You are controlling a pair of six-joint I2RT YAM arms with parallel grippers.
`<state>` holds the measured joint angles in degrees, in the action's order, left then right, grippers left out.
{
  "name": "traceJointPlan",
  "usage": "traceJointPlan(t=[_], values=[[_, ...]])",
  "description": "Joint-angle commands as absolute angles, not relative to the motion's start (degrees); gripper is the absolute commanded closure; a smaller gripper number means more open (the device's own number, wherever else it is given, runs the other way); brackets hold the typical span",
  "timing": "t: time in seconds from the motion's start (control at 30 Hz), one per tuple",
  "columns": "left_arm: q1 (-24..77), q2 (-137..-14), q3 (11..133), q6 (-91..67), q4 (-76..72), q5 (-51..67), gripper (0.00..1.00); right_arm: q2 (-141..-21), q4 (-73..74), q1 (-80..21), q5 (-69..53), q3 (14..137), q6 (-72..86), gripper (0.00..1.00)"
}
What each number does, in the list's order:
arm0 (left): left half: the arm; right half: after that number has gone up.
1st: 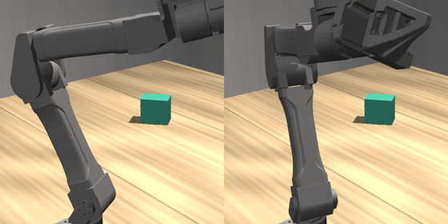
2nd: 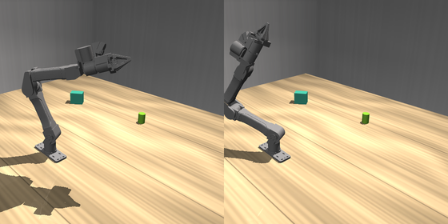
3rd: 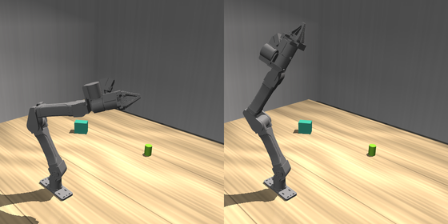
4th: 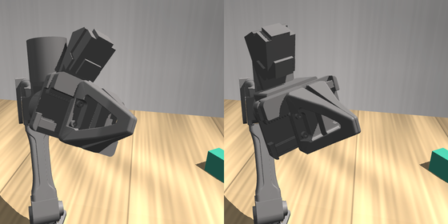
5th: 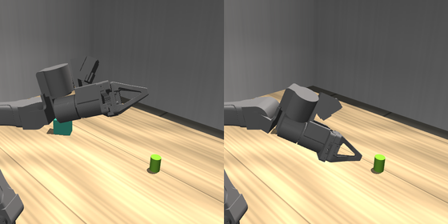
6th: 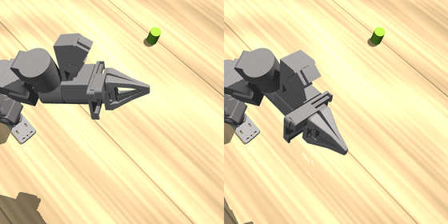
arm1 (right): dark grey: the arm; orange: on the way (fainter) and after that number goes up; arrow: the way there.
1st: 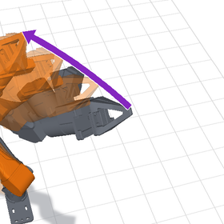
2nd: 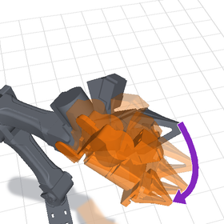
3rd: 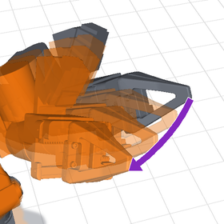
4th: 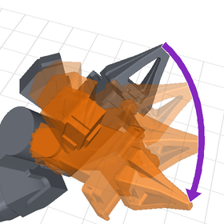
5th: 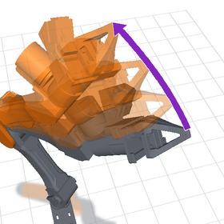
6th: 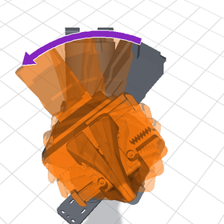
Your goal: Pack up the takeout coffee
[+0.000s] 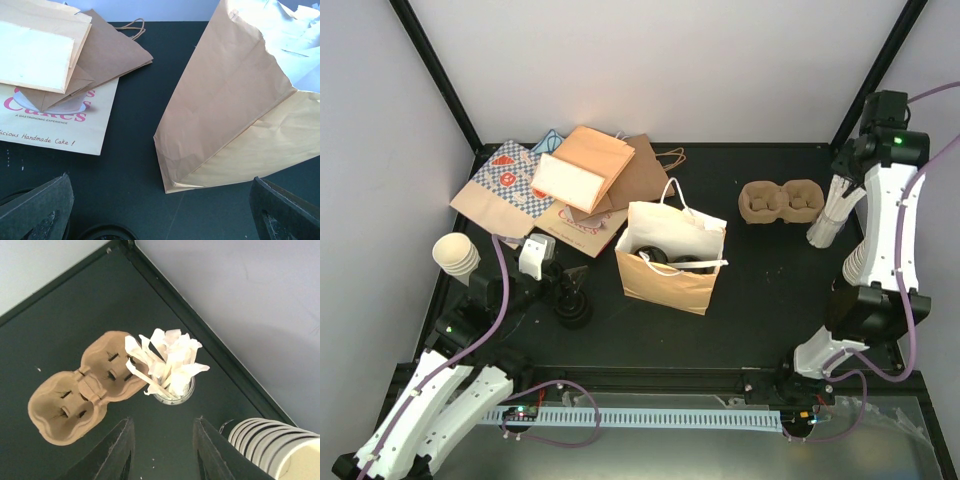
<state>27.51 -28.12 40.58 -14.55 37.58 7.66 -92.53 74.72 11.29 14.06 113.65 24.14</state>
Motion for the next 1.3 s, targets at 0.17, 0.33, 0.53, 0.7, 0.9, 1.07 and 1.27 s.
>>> traceJointPlan(t=[0.17, 0.33, 0.53, 0.7, 0.9, 1.07, 1.27], values=[[27.69, -27.78, 40.67, -14.06, 36.19, 7.70, 0.01, -96.14, 71.10, 11.38, 15.10, 110.37, 25.62, 0.65], [27.65, -27.69, 40.60, -14.05, 36.15, 7.77, 0.01, -96.67, 69.82, 11.39, 15.35, 108.17, 25.75, 0.66], [27.69, -27.86, 40.66, -14.06, 36.20, 7.80, 0.01, -98.05, 69.67, 11.40, 16.24, 107.48, 25.63, 0.66], [27.65, -27.77, 40.64, -14.06, 36.17, 7.74, 0.01, -98.33, 68.61, 11.40, 18.12, 106.39, 25.70, 0.67], [27.68, -27.84, 40.62, -14.06, 36.19, 7.68, 0.01, -99.00, 68.82, 11.36, 21.74, 106.23, 26.47, 0.68], [27.69, -27.99, 40.69, -14.06, 36.17, 7.81, 0.01, -99.67, 68.42, 11.36, 21.53, 105.80, 26.43, 0.69], [27.65, -27.95, 40.67, -14.06, 36.19, 7.82, 0.01, -100.51, 67.79, 11.39, 20.36, 105.56, 26.47, 0.74]])
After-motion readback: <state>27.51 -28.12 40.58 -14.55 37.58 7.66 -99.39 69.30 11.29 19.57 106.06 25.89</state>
